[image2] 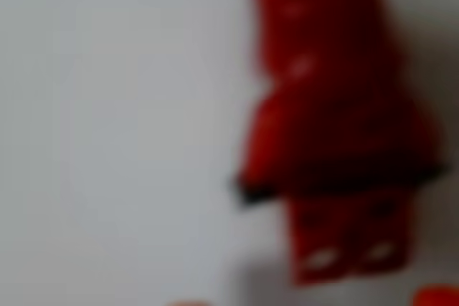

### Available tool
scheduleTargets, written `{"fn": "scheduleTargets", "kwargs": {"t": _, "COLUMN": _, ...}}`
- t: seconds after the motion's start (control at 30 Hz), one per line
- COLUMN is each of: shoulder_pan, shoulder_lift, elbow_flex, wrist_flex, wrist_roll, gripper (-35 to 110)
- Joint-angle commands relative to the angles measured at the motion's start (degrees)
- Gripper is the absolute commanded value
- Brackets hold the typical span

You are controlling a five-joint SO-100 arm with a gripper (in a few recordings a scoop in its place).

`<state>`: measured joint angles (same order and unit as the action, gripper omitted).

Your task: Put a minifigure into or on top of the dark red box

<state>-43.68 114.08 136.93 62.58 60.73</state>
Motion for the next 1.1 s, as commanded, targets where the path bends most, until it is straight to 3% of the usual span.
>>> {"fn": "scheduleTargets", "kwargs": {"t": 0.0, "shoulder_pan": -1.0, "shoulder_lift": 2.3, "elbow_flex": 0.4, "wrist_flex": -0.5, "wrist_roll": 0.9, "gripper": 15}}
{"fn": "scheduleTargets", "kwargs": {"t": 1.07, "shoulder_pan": -0.4, "shoulder_lift": -3.9, "elbow_flex": 0.0, "wrist_flex": -6.0, "wrist_roll": -4.0, "gripper": 16}}
